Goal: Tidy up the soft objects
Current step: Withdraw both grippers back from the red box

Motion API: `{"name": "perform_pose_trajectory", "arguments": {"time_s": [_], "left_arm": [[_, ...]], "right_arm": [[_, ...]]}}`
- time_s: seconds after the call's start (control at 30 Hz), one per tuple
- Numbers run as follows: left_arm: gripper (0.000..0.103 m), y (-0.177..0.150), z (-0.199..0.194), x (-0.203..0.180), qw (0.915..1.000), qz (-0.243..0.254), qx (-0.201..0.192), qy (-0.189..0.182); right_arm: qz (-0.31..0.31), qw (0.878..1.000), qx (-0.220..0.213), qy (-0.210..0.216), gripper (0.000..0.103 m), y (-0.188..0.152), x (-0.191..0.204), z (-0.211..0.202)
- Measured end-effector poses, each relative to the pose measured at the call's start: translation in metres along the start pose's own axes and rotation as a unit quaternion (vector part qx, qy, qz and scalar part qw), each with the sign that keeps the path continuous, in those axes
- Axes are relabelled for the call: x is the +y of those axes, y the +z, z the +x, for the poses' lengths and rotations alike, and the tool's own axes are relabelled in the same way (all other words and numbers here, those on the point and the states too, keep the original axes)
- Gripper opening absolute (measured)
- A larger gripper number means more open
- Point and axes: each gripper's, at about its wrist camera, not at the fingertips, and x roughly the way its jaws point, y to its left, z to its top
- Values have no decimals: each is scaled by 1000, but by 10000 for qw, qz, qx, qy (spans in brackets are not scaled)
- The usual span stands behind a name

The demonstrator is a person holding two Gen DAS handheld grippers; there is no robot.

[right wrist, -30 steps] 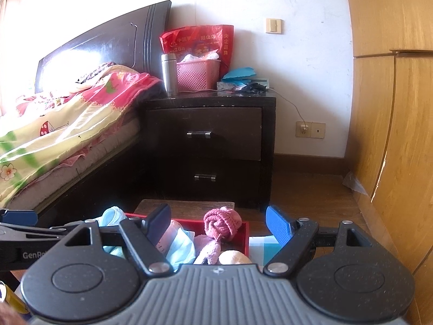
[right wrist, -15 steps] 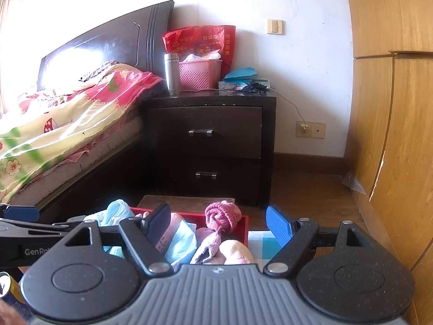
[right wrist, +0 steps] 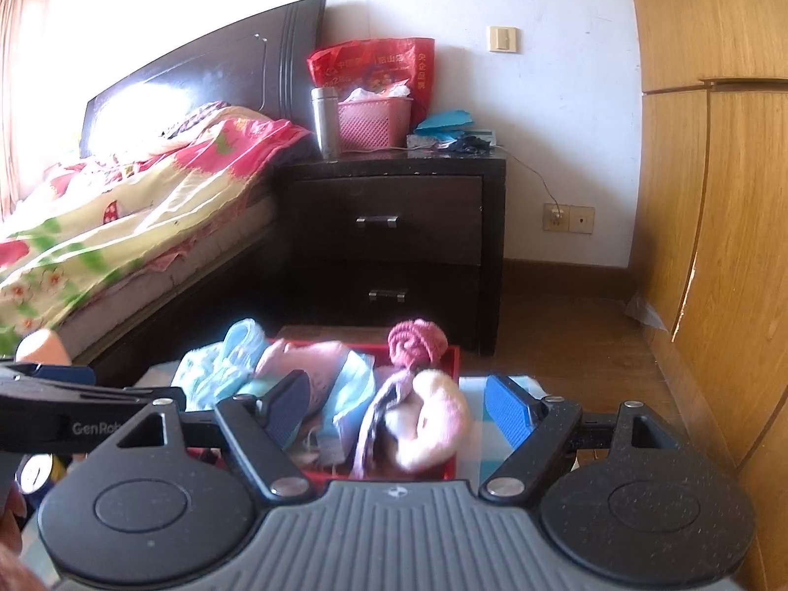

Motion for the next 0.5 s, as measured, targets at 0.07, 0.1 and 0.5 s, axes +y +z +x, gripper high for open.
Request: {"name": "perform_pose_trajectory", "arguments": {"time_s": [0.07,0.1,0.5], "left_arm": [[79,-6,-6,0,10000,-28,32,-71],[79,-10,-9,-1,9999,-26,52,-101],[81,-44,-36,-5,9996,141,89,-205]], "right_arm": [[18,10000,41,-2,59,-7,-2,-7],[37,10000,64,0,60,-10,-3,-10],[127,9995,254,128,60,-34,-3,-36]]}}
